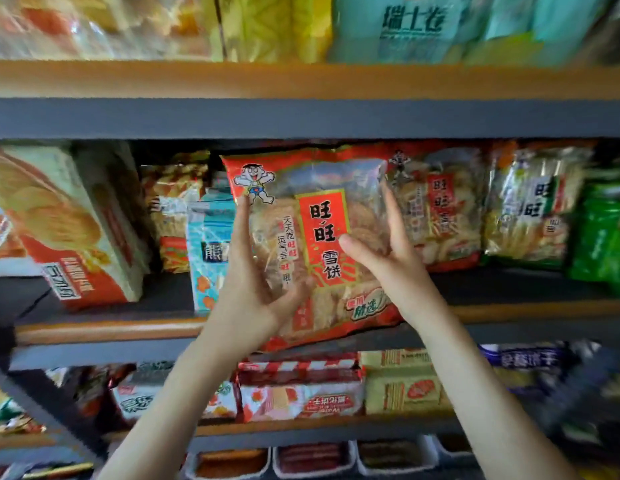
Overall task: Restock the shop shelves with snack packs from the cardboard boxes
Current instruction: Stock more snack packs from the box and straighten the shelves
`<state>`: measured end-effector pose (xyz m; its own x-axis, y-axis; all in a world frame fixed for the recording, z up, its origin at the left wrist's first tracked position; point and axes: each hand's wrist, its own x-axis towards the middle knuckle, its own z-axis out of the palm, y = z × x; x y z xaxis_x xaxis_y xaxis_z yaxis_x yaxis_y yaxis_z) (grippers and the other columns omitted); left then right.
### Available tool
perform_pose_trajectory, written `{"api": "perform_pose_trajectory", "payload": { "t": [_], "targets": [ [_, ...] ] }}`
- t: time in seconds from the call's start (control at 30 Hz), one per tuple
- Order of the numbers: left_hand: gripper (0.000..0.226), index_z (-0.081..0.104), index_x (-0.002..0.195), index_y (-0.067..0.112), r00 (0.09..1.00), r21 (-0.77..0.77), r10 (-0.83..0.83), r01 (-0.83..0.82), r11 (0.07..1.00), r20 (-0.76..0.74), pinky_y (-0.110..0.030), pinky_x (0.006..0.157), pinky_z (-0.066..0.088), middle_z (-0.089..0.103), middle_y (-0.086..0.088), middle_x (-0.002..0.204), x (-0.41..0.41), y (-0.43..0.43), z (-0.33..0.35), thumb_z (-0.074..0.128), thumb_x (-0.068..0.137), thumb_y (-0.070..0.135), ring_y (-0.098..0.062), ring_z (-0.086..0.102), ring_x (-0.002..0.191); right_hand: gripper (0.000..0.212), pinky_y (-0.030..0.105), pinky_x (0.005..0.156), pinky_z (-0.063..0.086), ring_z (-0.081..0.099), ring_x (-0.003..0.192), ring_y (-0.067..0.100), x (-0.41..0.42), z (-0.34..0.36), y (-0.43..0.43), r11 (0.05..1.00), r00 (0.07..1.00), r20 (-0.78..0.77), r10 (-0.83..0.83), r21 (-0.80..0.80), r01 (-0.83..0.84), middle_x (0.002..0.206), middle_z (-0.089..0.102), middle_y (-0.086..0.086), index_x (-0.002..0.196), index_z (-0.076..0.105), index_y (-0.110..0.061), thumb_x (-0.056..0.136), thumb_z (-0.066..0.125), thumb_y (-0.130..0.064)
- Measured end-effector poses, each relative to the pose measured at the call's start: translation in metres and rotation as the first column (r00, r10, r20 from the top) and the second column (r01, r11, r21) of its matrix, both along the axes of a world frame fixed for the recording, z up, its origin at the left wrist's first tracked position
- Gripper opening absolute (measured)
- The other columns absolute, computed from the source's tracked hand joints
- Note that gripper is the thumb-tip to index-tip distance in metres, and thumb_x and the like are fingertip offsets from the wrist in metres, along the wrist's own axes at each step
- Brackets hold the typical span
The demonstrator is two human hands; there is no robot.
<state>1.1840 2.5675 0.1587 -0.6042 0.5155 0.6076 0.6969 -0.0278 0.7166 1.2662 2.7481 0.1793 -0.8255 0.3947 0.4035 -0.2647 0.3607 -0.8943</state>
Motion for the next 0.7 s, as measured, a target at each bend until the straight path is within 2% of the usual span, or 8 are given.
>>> {"api": "perform_pose_trajectory", "payload": {
  "t": [0.07,0.13,0.27,0.4,0.47,0.53,0.6,0.7],
  "targets": [
    [0.103,-0.001,0.151,0.033,0.994,-0.050,0.068,-0.072,0.996,-0.086,-0.039,0.118,0.024,0.009,0.027,0.153,-0.009,0.015,0.006,0.072,0.080,0.043,-0.004,0.021,0.143,0.087,0.042,0.118,0.020,0.021,0.141,-0.001,-0.006,0.005,0.012,0.999,0.999,0.027,-0.027,-0.020,0.028,0.155,0.018,-0.024,0.142,0.015,-0.059,0.076,0.072,-0.053],
    [0.099,-0.001,0.149,0.037,0.982,-0.098,0.121,-0.136,0.986,-0.142,-0.033,0.112,0.031,0.021,0.016,0.150,-0.014,0.029,0.016,0.071,0.082,0.041,-0.002,0.028,0.138,0.087,0.033,0.116,0.014,0.016,0.134,-0.010,-0.011,0.008,0.020,0.993,0.993,0.004,-0.116,0.008,0.115,0.156,0.013,-0.022,0.147,0.010,-0.052,0.082,0.069,-0.048],
    [0.091,0.006,0.152,0.029,0.925,-0.205,0.239,-0.306,0.930,-0.296,-0.048,0.105,0.040,0.028,-0.023,0.148,-0.033,0.046,0.020,0.068,0.086,0.028,-0.038,0.037,0.132,0.101,0.029,0.107,0.009,0.006,0.139,-0.001,-0.030,0.013,0.026,0.977,0.988,0.016,-0.150,0.156,0.146,0.159,-0.009,-0.015,0.148,-0.012,-0.045,0.083,0.066,-0.044],
    [0.081,0.025,0.148,-0.003,0.686,-0.188,0.375,-0.597,0.780,-0.624,-0.058,0.110,0.030,0.014,-0.039,0.148,-0.042,0.052,0.004,0.068,0.082,0.015,-0.054,0.018,0.138,0.130,0.050,0.118,0.003,-0.013,0.145,0.013,-0.045,-0.003,0.035,0.923,0.958,0.224,-0.178,0.376,0.083,0.155,-0.027,-0.012,0.138,-0.034,-0.046,0.068,0.075,-0.054],
    [0.069,0.033,0.145,-0.005,0.541,-0.177,0.302,-0.663,0.727,-0.785,-0.050,0.114,0.020,0.014,-0.031,0.153,-0.040,0.053,-0.001,0.061,0.084,0.011,-0.046,0.013,0.141,0.131,0.051,0.118,0.006,-0.012,0.145,0.012,-0.049,-0.011,0.036,0.878,0.961,0.173,-0.217,0.465,0.115,0.157,-0.022,-0.009,0.137,-0.034,-0.043,0.070,0.079,-0.046],
    [0.063,0.035,0.144,-0.004,0.474,-0.200,0.225,-0.690,0.696,-0.851,-0.049,0.117,0.020,0.025,-0.026,0.153,-0.042,0.053,-0.007,0.051,0.089,0.024,-0.040,0.020,0.142,0.130,0.049,0.117,0.011,0.000,0.147,0.019,-0.049,-0.017,0.034,0.855,0.963,0.094,-0.252,0.488,0.177,0.159,-0.014,-0.004,0.140,-0.031,-0.040,0.072,0.080,-0.041],
    [0.074,0.033,0.144,-0.003,0.485,-0.251,0.193,-0.706,0.663,-0.853,-0.049,0.115,0.027,0.031,-0.024,0.151,-0.047,0.052,-0.009,0.053,0.088,0.040,-0.038,0.029,0.141,0.129,0.040,0.117,0.006,0.004,0.147,0.024,-0.047,-0.022,0.033,0.767,0.951,-0.002,-0.310,0.590,0.252,0.160,-0.007,0.003,0.146,-0.024,-0.032,0.070,0.080,-0.043],
    [0.092,0.019,0.147,-0.004,0.471,-0.307,0.129,-0.734,0.606,-0.873,-0.046,0.115,0.025,0.023,-0.024,0.154,-0.051,0.056,-0.011,0.068,0.080,0.036,-0.038,0.023,0.143,0.127,0.037,0.115,-0.003,-0.001,0.147,0.028,-0.043,-0.022,0.032,0.460,0.918,-0.140,-0.370,0.831,0.312,0.160,-0.004,0.009,0.151,-0.016,-0.025,0.068,0.077,-0.051]
  ]
}}
